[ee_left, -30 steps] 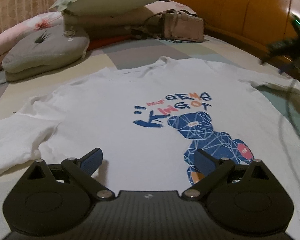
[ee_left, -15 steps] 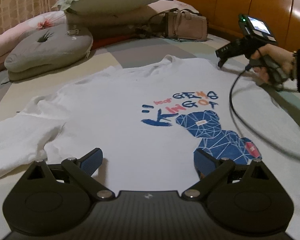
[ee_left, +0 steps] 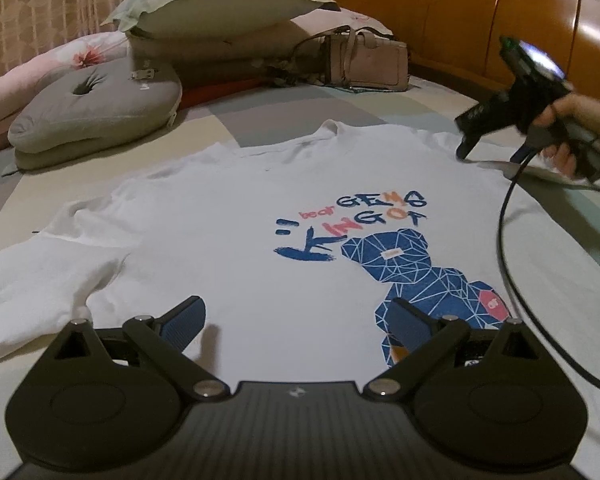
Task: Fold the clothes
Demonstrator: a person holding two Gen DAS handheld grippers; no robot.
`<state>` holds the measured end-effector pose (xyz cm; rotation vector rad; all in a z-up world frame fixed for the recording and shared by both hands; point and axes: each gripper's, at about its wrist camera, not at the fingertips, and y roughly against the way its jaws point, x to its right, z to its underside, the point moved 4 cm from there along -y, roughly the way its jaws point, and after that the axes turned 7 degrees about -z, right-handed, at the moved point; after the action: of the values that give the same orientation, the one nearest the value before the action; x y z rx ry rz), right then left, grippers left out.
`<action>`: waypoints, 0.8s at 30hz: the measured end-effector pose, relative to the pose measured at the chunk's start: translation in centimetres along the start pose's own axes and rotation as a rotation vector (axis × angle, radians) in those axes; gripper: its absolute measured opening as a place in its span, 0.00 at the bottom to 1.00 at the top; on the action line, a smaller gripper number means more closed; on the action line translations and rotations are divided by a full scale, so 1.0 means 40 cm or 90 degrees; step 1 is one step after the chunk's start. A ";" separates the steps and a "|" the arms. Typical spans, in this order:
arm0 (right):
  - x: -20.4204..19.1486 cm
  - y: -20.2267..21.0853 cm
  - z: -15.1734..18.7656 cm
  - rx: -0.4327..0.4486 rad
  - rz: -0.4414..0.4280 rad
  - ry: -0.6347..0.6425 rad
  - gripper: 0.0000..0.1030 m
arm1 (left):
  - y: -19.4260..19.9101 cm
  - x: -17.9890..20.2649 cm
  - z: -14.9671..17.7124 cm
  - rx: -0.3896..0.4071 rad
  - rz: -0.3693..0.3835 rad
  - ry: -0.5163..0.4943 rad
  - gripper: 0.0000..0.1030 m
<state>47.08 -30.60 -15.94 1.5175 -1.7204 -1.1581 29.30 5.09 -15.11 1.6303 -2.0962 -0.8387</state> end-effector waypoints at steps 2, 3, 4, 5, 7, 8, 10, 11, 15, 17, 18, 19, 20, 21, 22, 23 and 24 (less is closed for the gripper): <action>-0.010 -0.015 -0.022 0.033 0.015 0.014 1.00 | -0.004 -0.005 -0.001 -0.002 -0.004 0.003 0.95; -0.011 -0.027 -0.041 0.045 0.016 0.015 1.00 | -0.007 -0.007 -0.001 -0.004 -0.004 0.005 0.95; -0.012 -0.040 -0.061 0.057 0.016 0.014 1.00 | -0.010 -0.010 -0.001 -0.006 -0.005 0.007 0.95; -0.012 -0.053 -0.081 0.069 0.016 0.014 1.00 | -0.013 -0.013 -0.001 -0.007 -0.006 0.008 0.95; -0.014 -0.062 -0.108 0.085 0.011 0.011 1.00 | -0.016 -0.017 0.000 -0.011 -0.010 0.011 0.95; -0.015 -0.055 -0.110 0.087 0.007 0.008 1.00 | -0.016 -0.019 0.000 -0.012 -0.011 0.012 0.95; -0.016 -0.042 -0.116 0.092 -0.003 0.003 1.00 | -0.011 -0.022 -0.002 -0.008 -0.012 0.016 0.95; -0.028 -0.020 -0.105 0.095 -0.021 0.006 1.00 | -0.006 -0.023 -0.003 -0.005 -0.011 0.019 0.95; -0.104 0.035 -0.055 0.060 -0.059 0.065 1.00 | 0.005 -0.023 -0.007 0.007 -0.004 0.024 0.95; -0.139 0.029 -0.035 0.045 -0.048 0.093 1.00 | 0.007 -0.023 -0.008 0.009 -0.004 0.024 0.95; -0.156 0.025 -0.025 0.038 -0.041 0.106 1.00 | 0.007 -0.023 -0.008 0.009 -0.004 0.024 0.95; -0.163 0.007 -0.024 0.036 -0.035 0.108 1.00 | 0.007 -0.023 -0.008 0.009 -0.005 0.024 0.95; -0.169 -0.013 -0.025 0.034 -0.030 0.107 1.00 | 0.006 -0.024 -0.007 0.009 -0.007 0.023 0.95; -0.175 -0.033 -0.025 0.033 -0.024 0.106 1.00 | 0.003 -0.026 -0.007 0.008 -0.009 0.023 0.95; -0.174 -0.051 -0.031 0.050 -0.031 0.105 1.00 | 0.000 -0.027 -0.007 0.006 -0.010 0.023 0.95; -0.174 -0.063 -0.045 0.076 -0.040 0.112 1.00 | -0.004 -0.029 -0.007 0.004 -0.012 0.024 0.95; -0.173 -0.072 -0.060 0.086 -0.051 0.120 1.00 | -0.007 -0.031 -0.006 0.002 -0.013 0.024 0.95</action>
<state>51.89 -24.39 -16.43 1.7325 -1.6520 -0.9190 30.00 6.17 -15.00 1.6594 -2.0591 -0.8064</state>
